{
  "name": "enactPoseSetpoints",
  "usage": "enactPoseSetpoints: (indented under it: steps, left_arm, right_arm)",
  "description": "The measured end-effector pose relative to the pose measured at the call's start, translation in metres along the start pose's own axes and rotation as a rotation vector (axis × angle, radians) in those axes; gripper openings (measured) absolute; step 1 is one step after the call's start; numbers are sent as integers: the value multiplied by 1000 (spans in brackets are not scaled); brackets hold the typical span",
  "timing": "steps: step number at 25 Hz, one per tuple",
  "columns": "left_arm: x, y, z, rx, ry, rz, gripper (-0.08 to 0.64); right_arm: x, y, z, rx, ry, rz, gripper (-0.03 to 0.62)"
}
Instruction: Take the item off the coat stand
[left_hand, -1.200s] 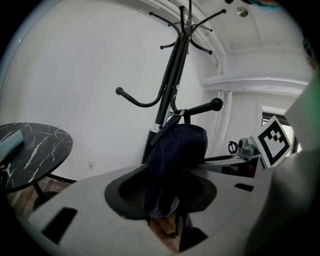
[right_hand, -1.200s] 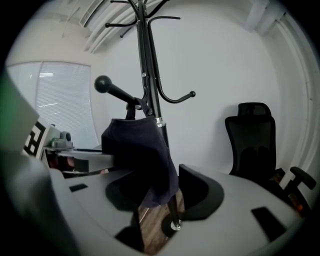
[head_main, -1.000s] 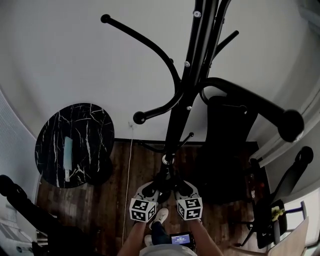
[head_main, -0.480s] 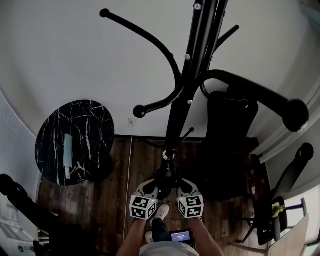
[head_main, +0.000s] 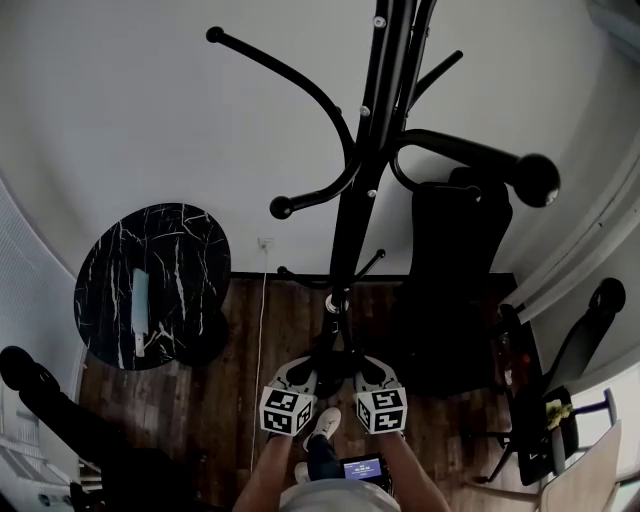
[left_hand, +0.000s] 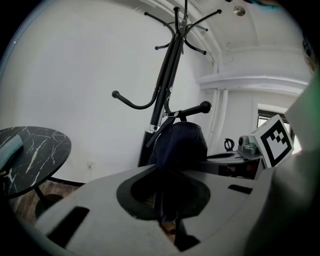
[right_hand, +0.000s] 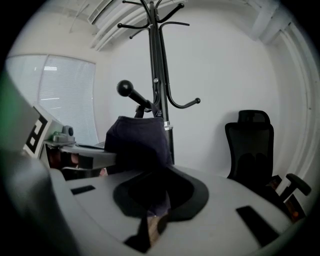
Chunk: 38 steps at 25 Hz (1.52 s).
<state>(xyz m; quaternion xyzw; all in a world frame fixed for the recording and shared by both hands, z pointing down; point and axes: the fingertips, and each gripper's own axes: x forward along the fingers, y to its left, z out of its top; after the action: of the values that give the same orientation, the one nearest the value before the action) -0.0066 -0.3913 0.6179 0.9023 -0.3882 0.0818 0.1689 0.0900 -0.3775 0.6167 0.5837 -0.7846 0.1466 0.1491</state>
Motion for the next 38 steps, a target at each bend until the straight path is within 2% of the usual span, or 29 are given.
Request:
enactPoseSetpoints:
  steps: [11, 38]
  left_arm:
    - [-19, -12, -1, 1, -3, -11, 29]
    - [-59, -48, 3, 83, -7, -34, 29]
  right_arm:
    - [-22, 11, 1, -3, -21, 3, 34]
    - [-73, 27, 5, -18, -68, 3, 34]
